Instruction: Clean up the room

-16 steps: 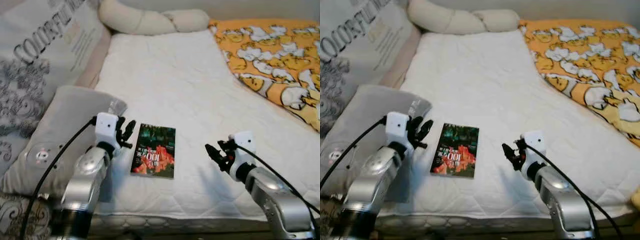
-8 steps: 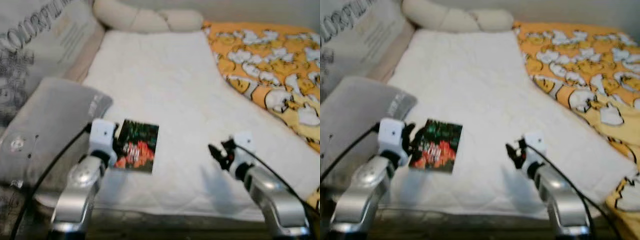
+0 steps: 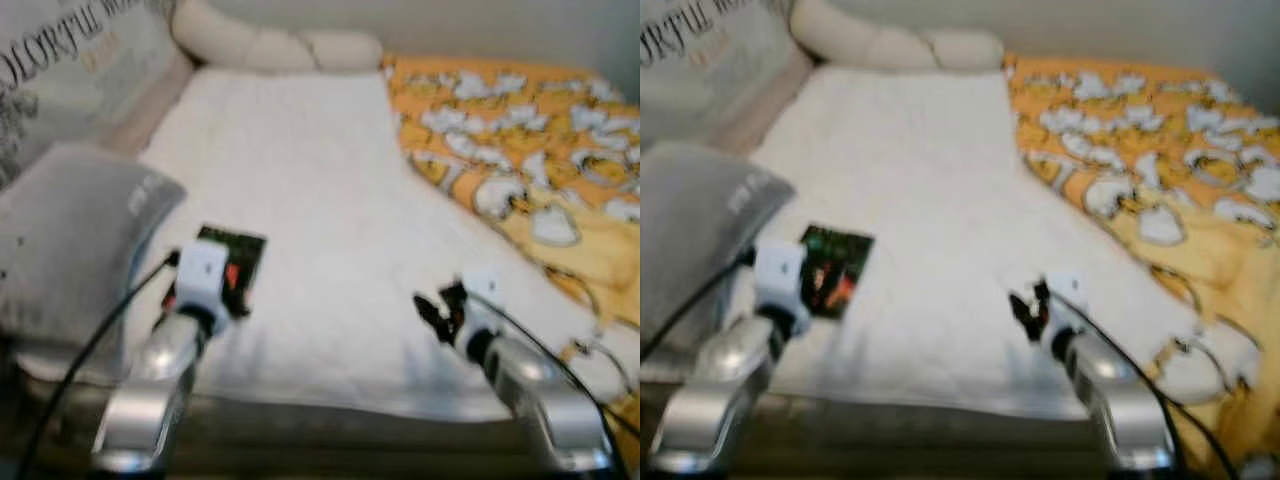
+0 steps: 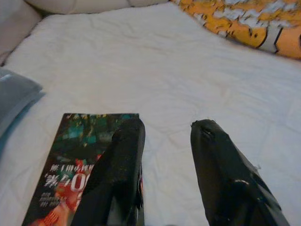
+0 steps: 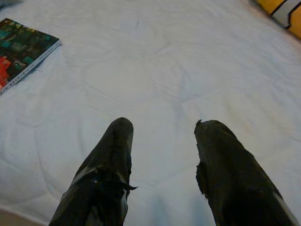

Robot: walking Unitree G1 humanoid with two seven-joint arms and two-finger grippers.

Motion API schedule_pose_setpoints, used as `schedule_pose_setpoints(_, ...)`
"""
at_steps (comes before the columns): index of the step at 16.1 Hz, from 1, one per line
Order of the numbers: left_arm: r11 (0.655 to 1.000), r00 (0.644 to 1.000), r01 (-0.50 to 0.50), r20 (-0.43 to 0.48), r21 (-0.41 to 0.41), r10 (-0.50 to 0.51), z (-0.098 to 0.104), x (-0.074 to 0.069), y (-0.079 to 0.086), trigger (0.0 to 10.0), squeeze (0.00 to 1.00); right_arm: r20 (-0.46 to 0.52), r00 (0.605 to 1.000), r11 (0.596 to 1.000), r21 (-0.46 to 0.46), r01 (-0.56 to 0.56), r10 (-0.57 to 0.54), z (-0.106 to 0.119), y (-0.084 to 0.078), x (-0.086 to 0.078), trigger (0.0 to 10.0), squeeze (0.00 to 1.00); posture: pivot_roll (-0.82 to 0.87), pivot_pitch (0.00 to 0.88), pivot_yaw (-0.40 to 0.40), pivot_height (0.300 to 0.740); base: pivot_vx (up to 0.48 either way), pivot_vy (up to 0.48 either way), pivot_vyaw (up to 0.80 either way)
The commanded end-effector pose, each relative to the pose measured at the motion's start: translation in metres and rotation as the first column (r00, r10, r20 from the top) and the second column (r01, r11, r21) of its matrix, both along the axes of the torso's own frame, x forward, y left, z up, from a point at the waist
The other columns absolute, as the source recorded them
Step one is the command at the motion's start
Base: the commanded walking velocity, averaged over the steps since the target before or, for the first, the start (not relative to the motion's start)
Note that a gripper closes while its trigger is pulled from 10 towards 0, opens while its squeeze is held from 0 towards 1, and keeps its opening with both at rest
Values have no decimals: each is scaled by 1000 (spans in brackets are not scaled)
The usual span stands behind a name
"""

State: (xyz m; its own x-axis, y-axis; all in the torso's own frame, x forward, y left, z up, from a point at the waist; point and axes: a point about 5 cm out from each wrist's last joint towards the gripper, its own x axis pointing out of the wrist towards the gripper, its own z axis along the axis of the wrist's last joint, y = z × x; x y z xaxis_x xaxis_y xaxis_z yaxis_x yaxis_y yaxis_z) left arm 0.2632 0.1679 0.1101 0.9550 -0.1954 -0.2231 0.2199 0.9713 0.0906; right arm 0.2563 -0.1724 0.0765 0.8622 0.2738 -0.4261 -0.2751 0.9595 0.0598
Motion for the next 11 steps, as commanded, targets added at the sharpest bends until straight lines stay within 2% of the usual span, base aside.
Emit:
schedule_pose_setpoints(1,1000,1000,16,5,10,-16,3,3,-5,10000,0,9,1000,1000,-22,22,-22,2,-5,2,10000,0,35,0,15,740,0,-450,0)
schedule_pose_setpoints(11,998,998,57,-1,13,-57,3,7,-13,10000,0,2,998,997,-38,65,-65,-1,-10,1,10000,0,9,0,36,740,0,-439,0)
